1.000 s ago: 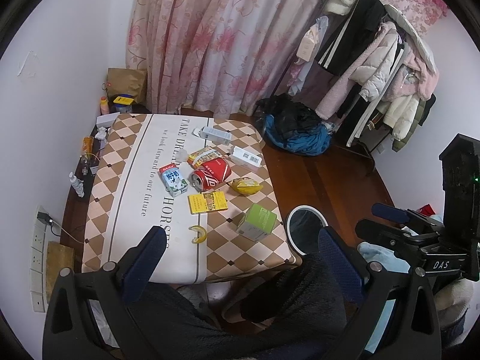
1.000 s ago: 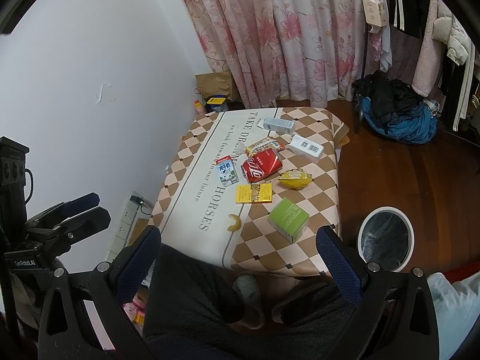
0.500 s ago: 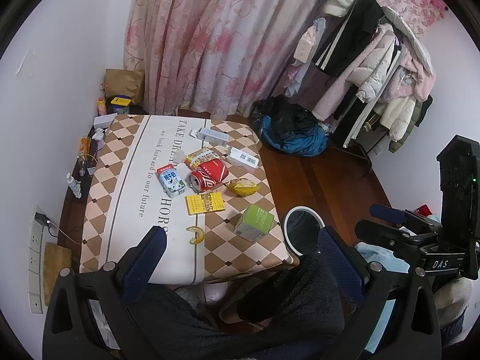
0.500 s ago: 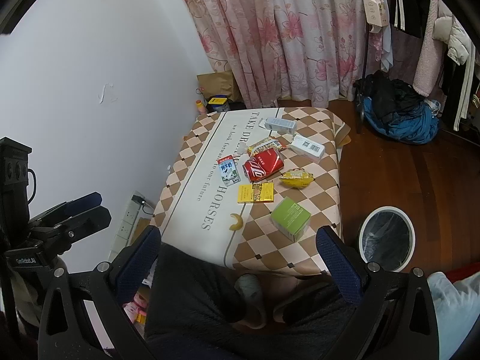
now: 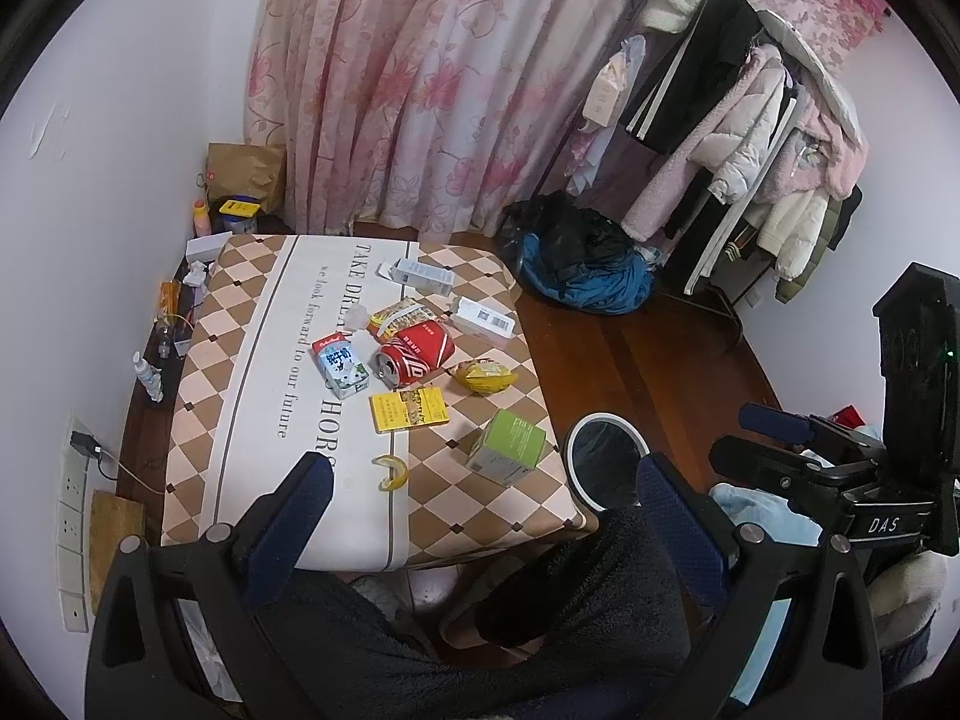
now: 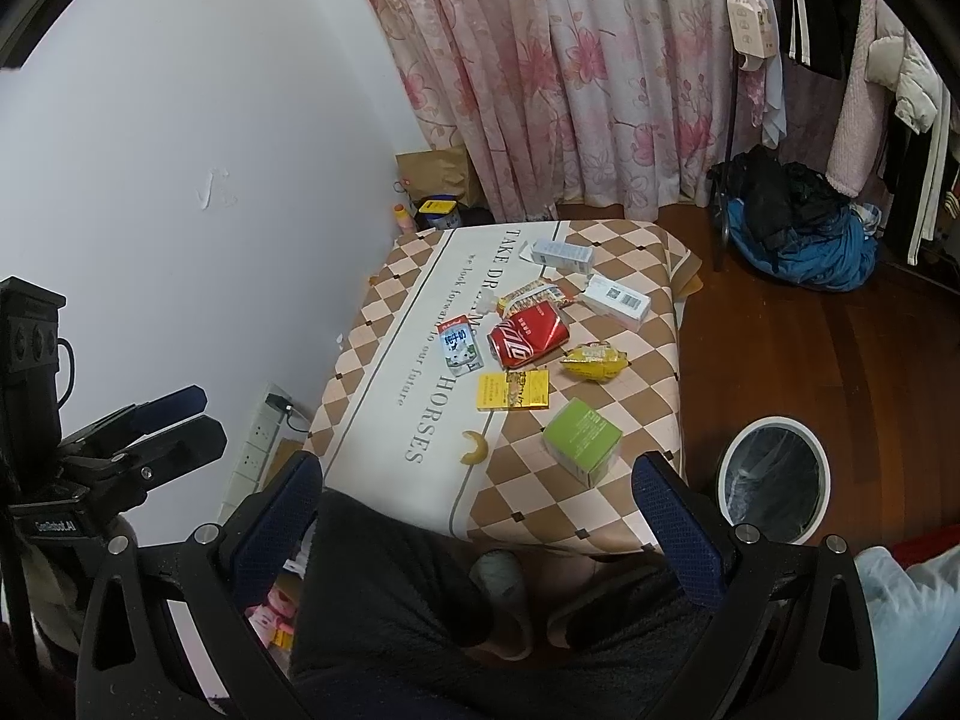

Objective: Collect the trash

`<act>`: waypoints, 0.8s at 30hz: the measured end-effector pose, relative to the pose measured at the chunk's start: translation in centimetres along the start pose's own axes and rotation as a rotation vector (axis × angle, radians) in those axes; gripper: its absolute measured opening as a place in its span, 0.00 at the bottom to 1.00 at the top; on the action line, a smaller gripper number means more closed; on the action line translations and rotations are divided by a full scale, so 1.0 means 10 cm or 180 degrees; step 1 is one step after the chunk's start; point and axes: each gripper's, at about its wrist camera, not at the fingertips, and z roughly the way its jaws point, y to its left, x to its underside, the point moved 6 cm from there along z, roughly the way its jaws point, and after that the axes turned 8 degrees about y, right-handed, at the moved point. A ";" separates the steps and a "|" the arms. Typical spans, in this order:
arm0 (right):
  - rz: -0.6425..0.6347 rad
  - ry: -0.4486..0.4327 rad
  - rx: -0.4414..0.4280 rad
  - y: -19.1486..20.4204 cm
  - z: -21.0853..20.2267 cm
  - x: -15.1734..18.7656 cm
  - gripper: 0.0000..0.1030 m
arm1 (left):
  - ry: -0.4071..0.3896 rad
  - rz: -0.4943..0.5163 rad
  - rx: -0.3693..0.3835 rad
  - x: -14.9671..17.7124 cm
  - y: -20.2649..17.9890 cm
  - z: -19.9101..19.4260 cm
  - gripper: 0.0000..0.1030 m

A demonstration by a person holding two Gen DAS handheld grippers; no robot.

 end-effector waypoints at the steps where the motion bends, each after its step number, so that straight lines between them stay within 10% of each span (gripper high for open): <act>1: -0.0001 -0.0002 -0.0001 0.01 0.01 0.00 1.00 | -0.0001 -0.0003 0.0006 0.01 0.01 0.00 1.00; 24: -0.0003 -0.0014 -0.0012 0.02 -0.01 -0.01 1.00 | -0.0009 0.0006 0.0015 0.01 -0.02 0.00 1.00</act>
